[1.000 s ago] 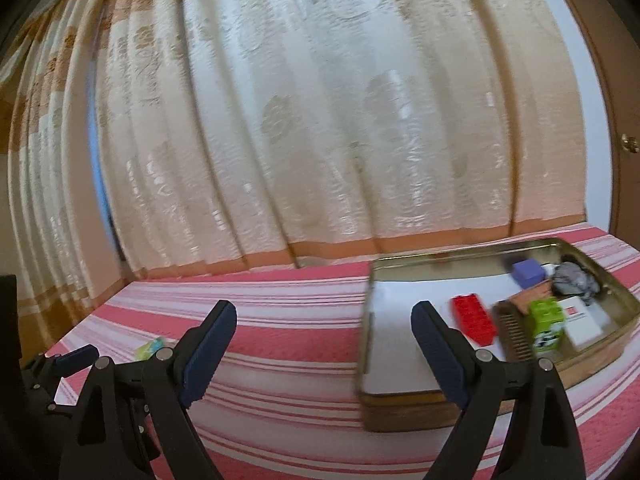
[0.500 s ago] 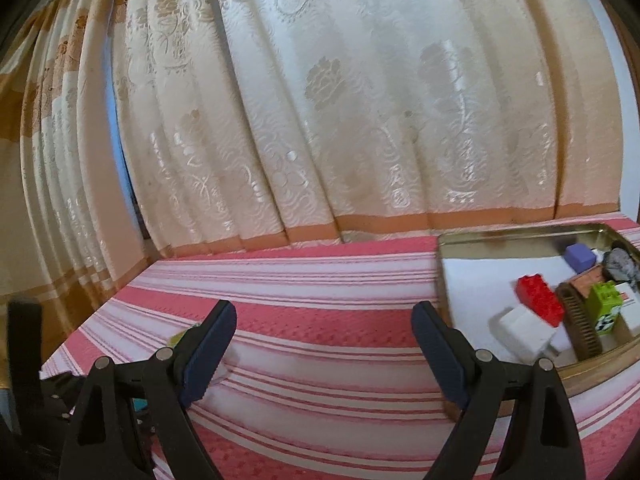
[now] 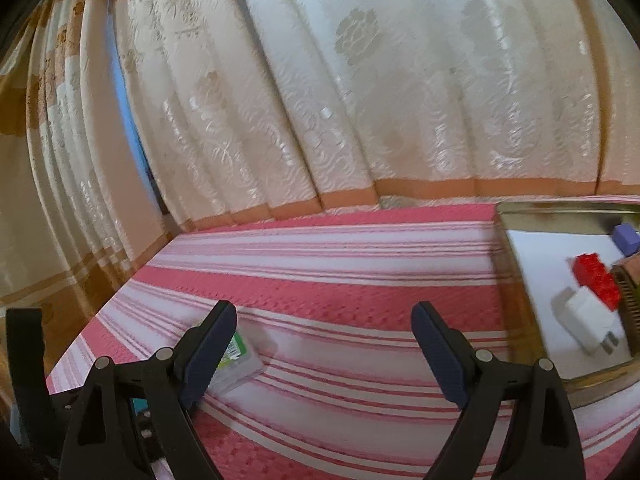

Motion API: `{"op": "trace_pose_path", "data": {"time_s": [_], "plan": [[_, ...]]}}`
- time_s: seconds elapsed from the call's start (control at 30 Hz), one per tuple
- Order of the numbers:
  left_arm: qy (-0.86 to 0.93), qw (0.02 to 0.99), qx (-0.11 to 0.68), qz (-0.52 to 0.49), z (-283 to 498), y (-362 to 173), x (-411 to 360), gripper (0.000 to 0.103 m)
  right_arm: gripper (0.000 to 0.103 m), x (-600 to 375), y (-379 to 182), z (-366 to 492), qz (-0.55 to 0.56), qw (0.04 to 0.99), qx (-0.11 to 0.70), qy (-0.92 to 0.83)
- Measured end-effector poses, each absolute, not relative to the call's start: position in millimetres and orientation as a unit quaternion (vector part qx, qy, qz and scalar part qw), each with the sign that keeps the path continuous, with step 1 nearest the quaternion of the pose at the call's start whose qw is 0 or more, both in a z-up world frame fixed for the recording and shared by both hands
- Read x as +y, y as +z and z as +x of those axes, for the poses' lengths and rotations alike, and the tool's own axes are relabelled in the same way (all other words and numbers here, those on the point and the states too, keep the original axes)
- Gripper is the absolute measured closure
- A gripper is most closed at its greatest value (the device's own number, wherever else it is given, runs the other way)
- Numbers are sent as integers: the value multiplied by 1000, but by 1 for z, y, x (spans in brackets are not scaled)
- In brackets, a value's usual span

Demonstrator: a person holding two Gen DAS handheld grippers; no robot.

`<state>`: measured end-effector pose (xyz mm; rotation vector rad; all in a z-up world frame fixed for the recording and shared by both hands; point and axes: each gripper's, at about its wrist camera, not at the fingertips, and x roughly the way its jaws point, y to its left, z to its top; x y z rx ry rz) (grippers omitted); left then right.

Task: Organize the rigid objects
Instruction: 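Grasp the blue Lego block with the left gripper while the right grasps the clear floss box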

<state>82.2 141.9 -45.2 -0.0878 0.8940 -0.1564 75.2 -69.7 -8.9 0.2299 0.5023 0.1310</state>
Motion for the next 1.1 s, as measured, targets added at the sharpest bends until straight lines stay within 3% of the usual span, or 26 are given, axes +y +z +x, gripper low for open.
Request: {"op": "trace_pose_path", "data": {"time_s": [0.37, 0.53, 0.97, 1.1], "plan": [[34, 900, 427, -76, 105, -48, 169, 46, 12, -18, -22, 108, 65, 934, 328, 123], [44, 900, 428, -78, 106, -49, 171, 46, 38, 10, -32, 124, 25, 915, 373, 151], [88, 897, 416, -116, 103, -48, 190, 46, 38, 26, -37, 127, 1, 901, 383, 203], [100, 896, 417, -115, 103, -48, 191, 46, 43, 39, -47, 137, -30, 889, 413, 196]]}}
